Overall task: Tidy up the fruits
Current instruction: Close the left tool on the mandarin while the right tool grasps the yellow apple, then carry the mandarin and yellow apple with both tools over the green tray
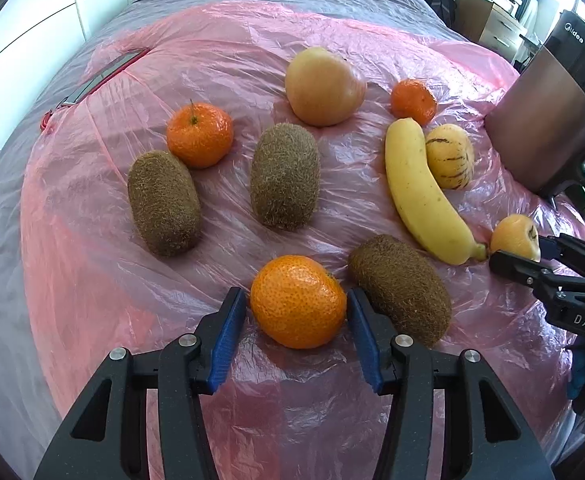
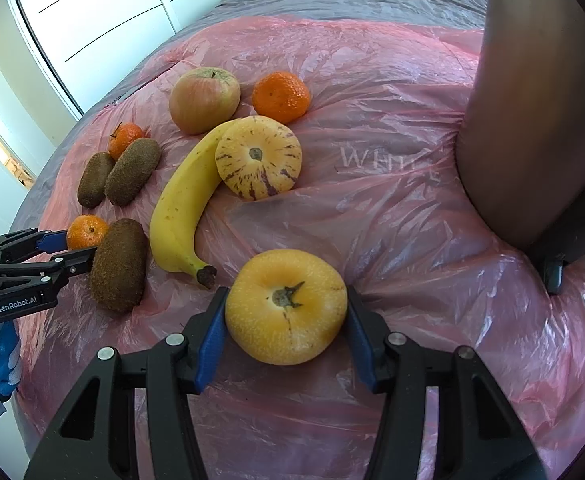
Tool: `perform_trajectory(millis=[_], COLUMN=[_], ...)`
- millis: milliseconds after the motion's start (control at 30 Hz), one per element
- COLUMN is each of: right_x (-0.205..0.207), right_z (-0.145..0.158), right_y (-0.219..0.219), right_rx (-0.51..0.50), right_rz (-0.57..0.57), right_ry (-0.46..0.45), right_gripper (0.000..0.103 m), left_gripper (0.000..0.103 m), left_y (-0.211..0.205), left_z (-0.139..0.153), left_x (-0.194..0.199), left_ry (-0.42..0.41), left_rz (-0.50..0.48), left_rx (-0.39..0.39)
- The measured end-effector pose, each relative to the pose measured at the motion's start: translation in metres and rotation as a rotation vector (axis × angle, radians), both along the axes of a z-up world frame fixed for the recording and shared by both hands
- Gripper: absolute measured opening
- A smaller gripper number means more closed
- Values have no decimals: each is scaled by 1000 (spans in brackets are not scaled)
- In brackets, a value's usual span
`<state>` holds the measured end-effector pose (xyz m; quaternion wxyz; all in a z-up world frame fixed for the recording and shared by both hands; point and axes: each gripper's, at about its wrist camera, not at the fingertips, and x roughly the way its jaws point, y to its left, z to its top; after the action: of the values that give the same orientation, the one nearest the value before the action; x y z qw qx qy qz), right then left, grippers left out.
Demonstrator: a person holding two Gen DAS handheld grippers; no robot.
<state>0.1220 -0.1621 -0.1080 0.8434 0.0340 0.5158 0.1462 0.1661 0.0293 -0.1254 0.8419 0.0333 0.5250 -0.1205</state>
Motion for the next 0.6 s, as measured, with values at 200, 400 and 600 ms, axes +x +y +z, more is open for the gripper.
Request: perform_trajectory(millis=[200,400,600], right_x=[0,-1,-6], right_z=[1,4,12], right_y=[0,-5,-12], right_rx=[7,37,49], right_rz=[-4,-16,-28], right_ry=[-2,-5,-14], right_gripper=[69,69,69], left_gripper=[39,39,39], left_y=[3,12,29], left_z=[-2,7,19], left_x=[1,-5,-9], left_ry=[8,-13,-27], left_rz=[6,16,57], left_rx=[-24,-59,-116])
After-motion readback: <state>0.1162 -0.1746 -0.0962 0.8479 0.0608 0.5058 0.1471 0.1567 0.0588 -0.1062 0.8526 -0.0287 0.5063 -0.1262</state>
